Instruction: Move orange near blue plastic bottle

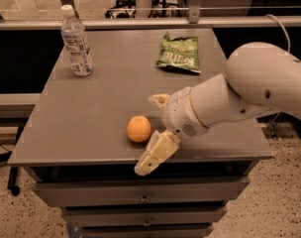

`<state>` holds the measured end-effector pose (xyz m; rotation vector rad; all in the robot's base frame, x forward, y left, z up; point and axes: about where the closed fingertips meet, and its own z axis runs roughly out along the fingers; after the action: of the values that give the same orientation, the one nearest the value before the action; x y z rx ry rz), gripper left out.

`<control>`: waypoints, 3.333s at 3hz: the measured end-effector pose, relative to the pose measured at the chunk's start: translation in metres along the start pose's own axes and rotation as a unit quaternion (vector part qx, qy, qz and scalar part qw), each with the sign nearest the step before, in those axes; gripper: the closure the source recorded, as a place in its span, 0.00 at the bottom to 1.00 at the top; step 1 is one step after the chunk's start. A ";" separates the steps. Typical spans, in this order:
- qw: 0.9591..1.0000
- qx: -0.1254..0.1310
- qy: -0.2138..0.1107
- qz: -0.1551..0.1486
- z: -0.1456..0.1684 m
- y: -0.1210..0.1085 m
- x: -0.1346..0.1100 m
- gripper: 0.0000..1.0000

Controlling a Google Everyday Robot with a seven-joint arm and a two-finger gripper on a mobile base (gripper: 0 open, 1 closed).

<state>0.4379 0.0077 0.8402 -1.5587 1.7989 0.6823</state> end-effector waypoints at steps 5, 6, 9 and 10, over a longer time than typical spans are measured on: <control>1.000 0.030 -0.006 0.006 -0.008 -0.036 -0.024 1.00; 1.000 0.030 -0.006 0.006 -0.008 -0.036 -0.024 1.00; 0.996 0.046 -0.059 -0.044 0.052 -0.142 -0.065 1.00; 0.993 0.046 -0.088 -0.055 0.074 -0.174 -0.088 1.00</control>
Offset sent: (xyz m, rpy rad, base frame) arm 0.0011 0.0154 -0.0134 0.0275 0.0394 -0.0189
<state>0.6272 0.0927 0.8645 -1.4759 1.5807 0.6531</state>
